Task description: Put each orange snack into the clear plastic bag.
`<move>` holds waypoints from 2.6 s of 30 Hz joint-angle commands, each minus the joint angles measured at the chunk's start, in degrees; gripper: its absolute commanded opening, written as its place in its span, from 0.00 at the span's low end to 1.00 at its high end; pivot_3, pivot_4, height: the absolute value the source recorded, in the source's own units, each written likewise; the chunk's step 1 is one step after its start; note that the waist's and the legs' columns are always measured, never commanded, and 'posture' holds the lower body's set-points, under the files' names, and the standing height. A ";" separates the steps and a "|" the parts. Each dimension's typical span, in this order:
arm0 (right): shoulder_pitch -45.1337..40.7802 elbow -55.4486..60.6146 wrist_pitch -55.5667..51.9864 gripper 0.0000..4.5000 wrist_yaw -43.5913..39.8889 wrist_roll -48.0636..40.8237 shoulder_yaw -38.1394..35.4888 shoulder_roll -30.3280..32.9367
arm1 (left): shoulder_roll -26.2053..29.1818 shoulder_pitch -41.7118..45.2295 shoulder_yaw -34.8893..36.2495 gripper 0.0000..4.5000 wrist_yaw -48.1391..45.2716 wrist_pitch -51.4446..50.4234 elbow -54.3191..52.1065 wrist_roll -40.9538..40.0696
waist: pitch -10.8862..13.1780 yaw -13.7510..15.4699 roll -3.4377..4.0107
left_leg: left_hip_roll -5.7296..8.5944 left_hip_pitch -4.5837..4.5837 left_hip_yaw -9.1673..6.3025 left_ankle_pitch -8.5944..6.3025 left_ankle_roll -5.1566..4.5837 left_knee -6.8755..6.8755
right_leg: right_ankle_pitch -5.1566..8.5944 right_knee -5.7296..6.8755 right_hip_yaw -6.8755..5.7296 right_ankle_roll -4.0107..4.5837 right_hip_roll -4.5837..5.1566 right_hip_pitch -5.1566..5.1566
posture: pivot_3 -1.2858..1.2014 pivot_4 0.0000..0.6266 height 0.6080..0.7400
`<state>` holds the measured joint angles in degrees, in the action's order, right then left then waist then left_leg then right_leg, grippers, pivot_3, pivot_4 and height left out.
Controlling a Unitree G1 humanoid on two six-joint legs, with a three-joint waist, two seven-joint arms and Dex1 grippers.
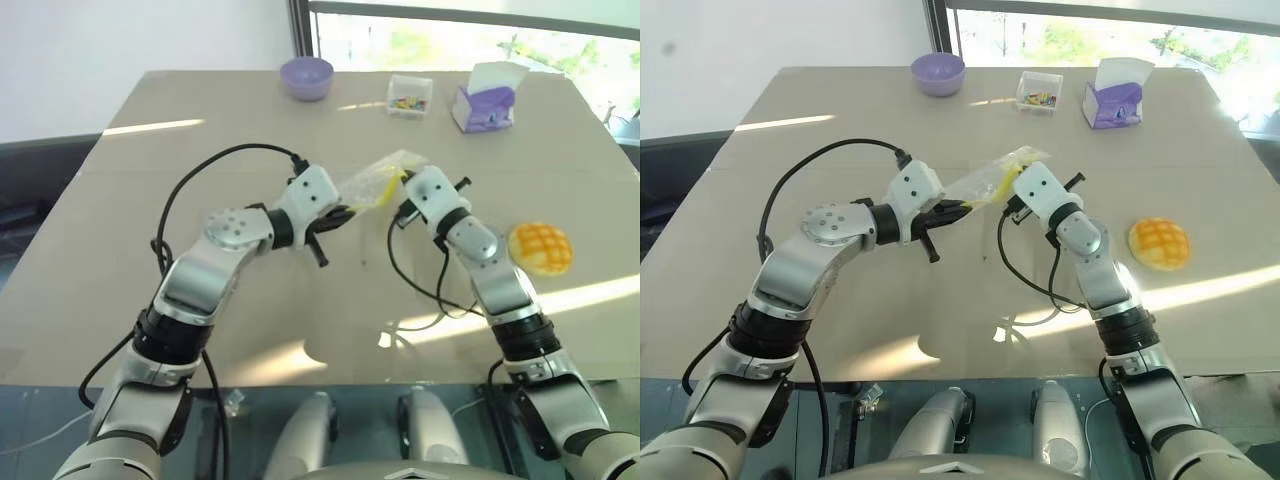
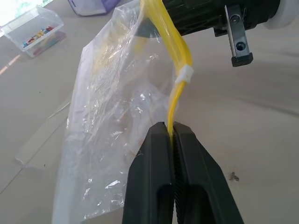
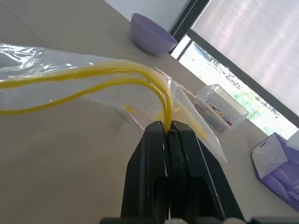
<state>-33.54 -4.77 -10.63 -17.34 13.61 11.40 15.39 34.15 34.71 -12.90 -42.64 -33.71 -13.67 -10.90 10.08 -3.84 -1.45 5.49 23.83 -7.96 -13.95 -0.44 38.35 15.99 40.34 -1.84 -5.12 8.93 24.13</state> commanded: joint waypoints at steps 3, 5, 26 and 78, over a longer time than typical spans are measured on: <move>0.05 2.80 1.14 0.00 -0.67 0.88 -0.11 1.35 | 1.92 -1.22 2.83 0.01 -1.54 5.34 0.02 0.94 | 0.00 0.08 0.01 | 0.00 -0.01 0.00 0.00 0.00 -0.03 | -0.09 -0.08 0.02 -0.02 -0.05 0.00 | 0.52 0.24 1.00; 0.25 3.02 1.23 0.00 -0.89 1.02 -0.22 1.83 | 2.42 -1.67 3.03 0.01 -2.04 6.59 0.22 1.24 | 0.00 0.42 0.01 | 0.00 -0.03 -0.01 0.00 -0.01 -0.02 | -0.15 -0.10 0.02 -0.01 -0.08 -0.03 | 0.52 0.24 1.00; 13.37 20.00 -4.30 0.32 -13.29 -4.25 -4.68 13.99 | 3.94 -4.84 5.50 0.00 -8.30 29.42 11.23 3.06 | 0.01 1.63 0.01 | -0.13 -0.09 0.01 0.00 -0.02 0.00 | -0.42 -0.49 0.03 0.01 -0.37 -0.23 | 0.52 0.24 1.00; 7.66 21.91 -15.49 0.01 -14.37 -17.98 -0.63 0.22 | 2.21 -5.89 4.47 0.00 -12.85 29.70 7.99 3.25 | 0.00 1.50 0.03 | -0.26 -0.18 -0.02 0.00 -0.02 0.04 | -0.49 -0.50 0.00 0.08 -0.54 -0.32 | 0.52 0.24 1.00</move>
<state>-24.97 16.05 -26.14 -32.57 -2.97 12.38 16.24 35.67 28.85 -9.35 -54.98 -5.48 -3.28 -6.97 10.08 -2.34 -1.43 5.23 23.65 -7.98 -13.95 -0.47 38.38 15.50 39.84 -1.84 -5.03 8.39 23.82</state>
